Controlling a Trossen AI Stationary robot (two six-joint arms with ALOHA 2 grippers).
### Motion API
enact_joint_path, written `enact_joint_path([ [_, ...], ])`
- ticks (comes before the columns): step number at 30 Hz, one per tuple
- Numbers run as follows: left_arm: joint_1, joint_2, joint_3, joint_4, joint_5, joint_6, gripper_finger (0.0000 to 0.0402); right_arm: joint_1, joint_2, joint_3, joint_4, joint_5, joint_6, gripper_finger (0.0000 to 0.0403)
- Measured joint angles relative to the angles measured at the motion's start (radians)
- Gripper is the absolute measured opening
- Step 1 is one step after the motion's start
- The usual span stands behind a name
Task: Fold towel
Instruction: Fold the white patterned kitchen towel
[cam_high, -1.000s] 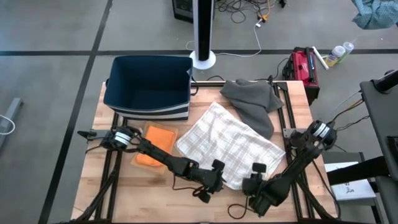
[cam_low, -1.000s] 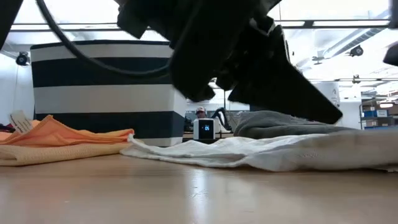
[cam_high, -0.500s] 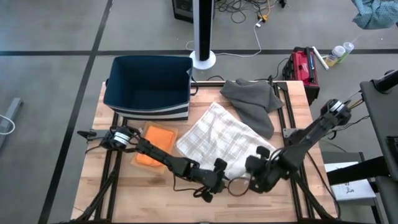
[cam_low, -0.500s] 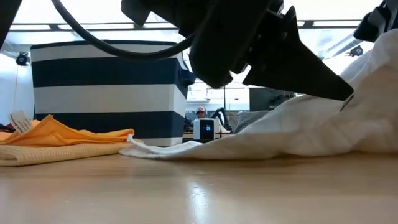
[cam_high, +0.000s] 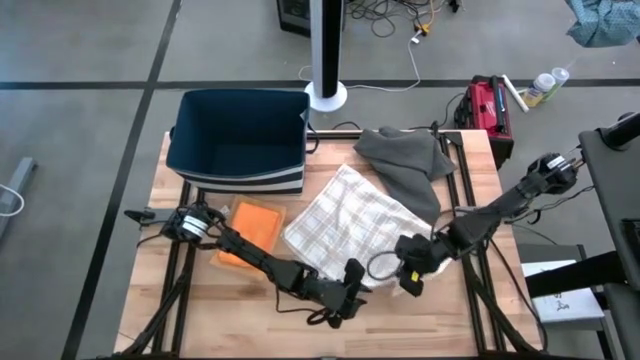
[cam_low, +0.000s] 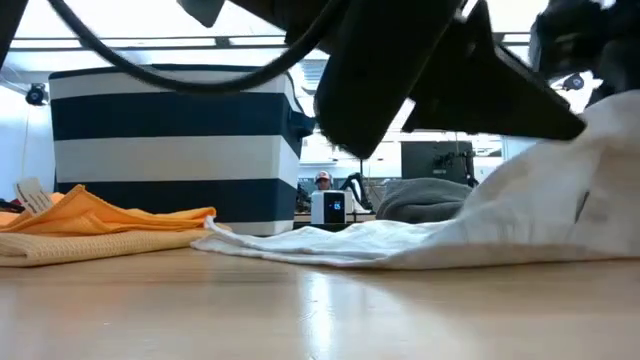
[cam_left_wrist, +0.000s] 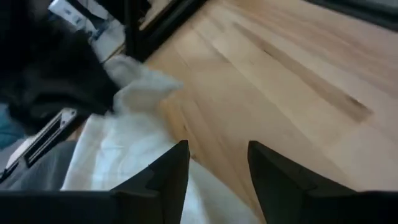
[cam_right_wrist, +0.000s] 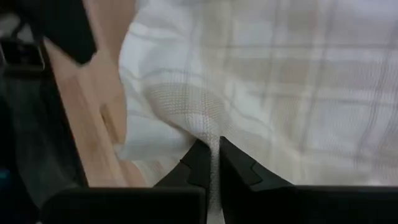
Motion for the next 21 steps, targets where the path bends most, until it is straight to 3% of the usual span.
enact_joint_path([
  [9,0.060,0.002,-0.015,-0.010,-0.027,-0.017,0.0146,-0.189,0.025,-0.102,-0.039,0.109,-0.108,0.0056],
  [16,0.121,0.010,-0.050,-0.011,-0.027,-0.066,0.0158,-0.200,0.004,-0.062,-0.044,0.167,-0.208,0.0147],
  [21,0.147,0.010,-0.061,-0.015,-0.027,-0.093,0.0159,-0.156,-0.009,0.032,-0.145,0.246,-0.266,0.0210],
])
